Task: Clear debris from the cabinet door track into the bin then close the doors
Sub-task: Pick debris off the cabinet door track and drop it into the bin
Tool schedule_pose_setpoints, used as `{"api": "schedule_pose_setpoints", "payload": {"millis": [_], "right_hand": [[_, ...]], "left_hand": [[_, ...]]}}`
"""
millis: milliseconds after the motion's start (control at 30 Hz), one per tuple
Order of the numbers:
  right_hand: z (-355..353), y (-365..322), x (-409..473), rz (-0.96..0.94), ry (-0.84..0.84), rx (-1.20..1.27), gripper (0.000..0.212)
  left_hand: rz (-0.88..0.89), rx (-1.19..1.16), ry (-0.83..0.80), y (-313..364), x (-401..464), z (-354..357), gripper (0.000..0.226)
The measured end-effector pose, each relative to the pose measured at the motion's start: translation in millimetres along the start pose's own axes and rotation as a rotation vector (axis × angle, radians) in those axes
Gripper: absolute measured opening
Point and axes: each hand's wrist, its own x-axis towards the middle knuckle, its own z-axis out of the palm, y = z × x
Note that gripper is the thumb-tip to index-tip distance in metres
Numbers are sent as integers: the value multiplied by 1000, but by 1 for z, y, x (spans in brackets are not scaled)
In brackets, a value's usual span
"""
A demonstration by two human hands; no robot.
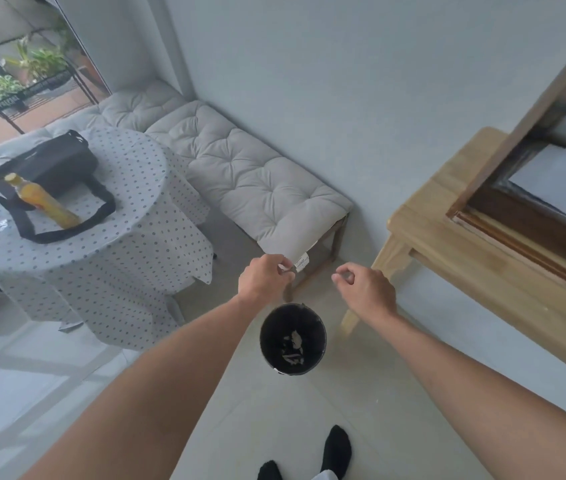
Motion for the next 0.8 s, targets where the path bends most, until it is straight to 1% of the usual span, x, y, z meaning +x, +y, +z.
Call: {"api": "schedule_pose_setpoints", "payload": {"millis": [200, 433, 567, 667, 800], "right_hand": [[-67, 0, -22, 40, 130, 22, 28], [-158, 12, -47, 106, 324, 12, 29], [-202, 29, -70, 148, 456, 21, 27], [-228, 49, -90, 168, 548, 39, 24], [-250, 83, -122, 226, 610, 73, 22]], "left_hand": [[130, 23, 20, 53, -12, -29, 23], [323, 15, 25, 140, -26, -51, 23], [449, 51, 59, 193, -38, -48, 25], [516, 49, 19, 227, -47, -39, 28], [616, 71, -19, 264, -61, -22, 31]]}}
